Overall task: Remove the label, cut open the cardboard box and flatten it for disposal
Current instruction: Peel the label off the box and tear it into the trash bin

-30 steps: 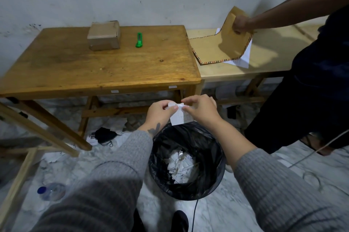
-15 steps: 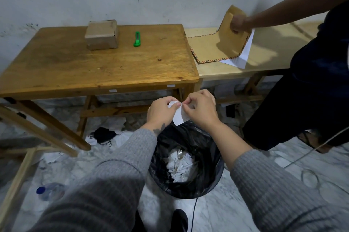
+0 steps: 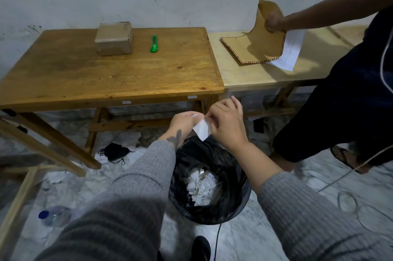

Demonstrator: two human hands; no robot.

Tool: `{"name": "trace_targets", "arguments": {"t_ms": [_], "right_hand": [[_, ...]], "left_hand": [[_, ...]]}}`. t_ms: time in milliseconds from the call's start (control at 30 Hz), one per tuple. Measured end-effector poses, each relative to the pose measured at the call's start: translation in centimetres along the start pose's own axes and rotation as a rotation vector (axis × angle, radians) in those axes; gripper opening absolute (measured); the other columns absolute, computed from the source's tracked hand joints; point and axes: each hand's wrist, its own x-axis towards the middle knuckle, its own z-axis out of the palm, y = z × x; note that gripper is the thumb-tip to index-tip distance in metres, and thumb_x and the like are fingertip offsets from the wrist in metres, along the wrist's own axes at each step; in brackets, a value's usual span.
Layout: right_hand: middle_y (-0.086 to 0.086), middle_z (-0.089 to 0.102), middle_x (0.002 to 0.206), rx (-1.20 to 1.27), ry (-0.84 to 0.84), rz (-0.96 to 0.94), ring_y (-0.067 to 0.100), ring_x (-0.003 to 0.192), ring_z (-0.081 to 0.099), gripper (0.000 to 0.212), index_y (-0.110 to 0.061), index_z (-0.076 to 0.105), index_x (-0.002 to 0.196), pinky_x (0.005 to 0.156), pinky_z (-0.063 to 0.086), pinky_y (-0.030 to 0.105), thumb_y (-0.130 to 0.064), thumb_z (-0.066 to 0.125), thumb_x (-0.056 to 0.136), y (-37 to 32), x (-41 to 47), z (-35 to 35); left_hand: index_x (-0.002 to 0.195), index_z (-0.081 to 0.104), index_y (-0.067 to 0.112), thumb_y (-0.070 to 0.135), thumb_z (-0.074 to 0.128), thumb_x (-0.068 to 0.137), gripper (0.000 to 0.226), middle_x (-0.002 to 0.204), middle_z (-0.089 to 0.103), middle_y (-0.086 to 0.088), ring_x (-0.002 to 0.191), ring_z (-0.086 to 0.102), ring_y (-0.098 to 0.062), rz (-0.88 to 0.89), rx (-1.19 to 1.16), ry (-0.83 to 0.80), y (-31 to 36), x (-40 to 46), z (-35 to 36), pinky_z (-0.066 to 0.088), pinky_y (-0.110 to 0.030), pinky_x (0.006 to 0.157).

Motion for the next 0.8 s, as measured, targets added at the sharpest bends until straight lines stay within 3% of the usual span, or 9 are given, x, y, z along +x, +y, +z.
{"name": "trace_targets", "arguments": {"t_ms": [100,200,300,400,533,600,667,733,800], "right_hand": [[-0.010,0.061,0.075,0.008,0.004,-0.064,0.012,0.089,0.051,0.008,-0.018,0.062,0.074,0.115,0.013,0.036,-0.012,0.064,0.078,-0.3,-0.4,0.0],[-0.019,0.061,0.077,0.167,0.009,0.161,0.009,0.092,0.050,0.006,-0.025,0.071,0.080,0.111,0.025,0.044,-0.020,0.069,0.080,0.5,-0.7,-0.2],[-0.021,0.058,0.079,0.435,0.004,0.437,0.012,0.097,0.054,0.006,-0.026,0.074,0.083,0.094,0.045,0.042,-0.023,0.070,0.081,0.3,-0.3,-1.0],[-0.015,0.067,0.082,0.607,-0.082,0.545,0.010,0.092,0.062,0.006,-0.025,0.075,0.082,0.085,0.054,0.039,-0.021,0.071,0.081,0.0,0.3,-1.5],[-0.010,0.073,0.084,0.646,-0.239,0.549,0.005,0.083,0.066,0.007,-0.022,0.076,0.085,0.082,0.054,0.031,-0.018,0.073,0.080,-0.4,0.3,-0.4],[-0.009,0.074,0.085,0.600,-0.201,0.556,0.005,0.083,0.066,0.009,-0.023,0.077,0.087,0.085,0.053,0.032,-0.021,0.074,0.079,-0.1,0.0,0.6],[-0.013,0.073,0.084,0.550,-0.138,0.577,0.007,0.090,0.065,0.009,-0.031,0.076,0.085,0.090,0.051,0.038,-0.027,0.075,0.077,0.6,-0.3,1.5],[-0.016,0.070,0.080,0.485,-0.108,0.601,0.014,0.098,0.061,0.020,-0.039,0.072,0.094,0.098,0.045,0.044,-0.032,0.075,0.075,1.2,-0.4,1.9],[-0.016,0.068,0.071,0.479,-0.109,0.612,0.016,0.097,0.062,0.036,-0.037,0.066,0.109,0.104,0.039,0.047,-0.029,0.075,0.075,1.6,-0.4,2.1]], "left_hand": [[0.105,0.067,0.017,0.020,0.061,0.092,0.015,0.096,0.067,-0.001,0.084,0.061,-0.013,-0.016,-0.024,0.122,-0.5,1.1,-2.4,0.046,-0.025,0.068],[0.094,0.070,0.023,0.026,0.063,0.091,0.008,0.102,0.070,0.000,0.097,0.062,-0.016,0.082,0.012,0.142,-1.0,1.4,-4.2,0.048,-0.033,0.091],[0.098,0.069,0.020,0.028,0.059,0.093,0.014,0.107,0.068,0.002,0.101,0.060,-0.017,0.091,-0.017,0.269,-1.5,1.6,-4.3,0.047,-0.034,0.088],[0.102,0.069,0.019,0.029,0.061,0.092,0.016,0.111,0.068,0.000,0.100,0.059,-0.017,0.084,-0.028,0.350,-2.3,1.6,-3.7,0.047,-0.032,0.087],[0.106,0.071,0.017,0.026,0.068,0.087,0.021,0.095,0.068,0.005,0.081,0.058,-0.006,0.003,-0.058,0.107,-1.2,0.6,-1.1,0.043,-0.017,0.064],[0.111,0.070,0.017,0.024,0.067,0.088,0.025,0.095,0.061,0.004,0.074,0.050,-0.003,-0.055,-0.025,0.000,-0.3,0.0,-0.1,0.036,-0.018,0.057],[0.118,0.067,0.015,0.024,0.065,0.089,0.030,0.099,0.061,0.001,0.076,0.052,-0.008,-0.098,-0.014,-0.070,-0.1,-0.1,0.1,0.041,-0.022,0.055],[0.123,0.062,0.016,0.032,0.063,0.090,0.036,0.106,0.062,0.001,0.091,0.059,-0.016,-0.118,0.006,-0.118,-0.5,0.0,-0.2,0.047,-0.022,0.069],[0.120,0.064,0.022,0.036,0.065,0.086,0.037,0.119,0.063,0.002,0.111,0.058,-0.021,-0.088,0.085,-0.156,-1.3,0.5,-0.4,0.044,-0.034,0.097]]}}
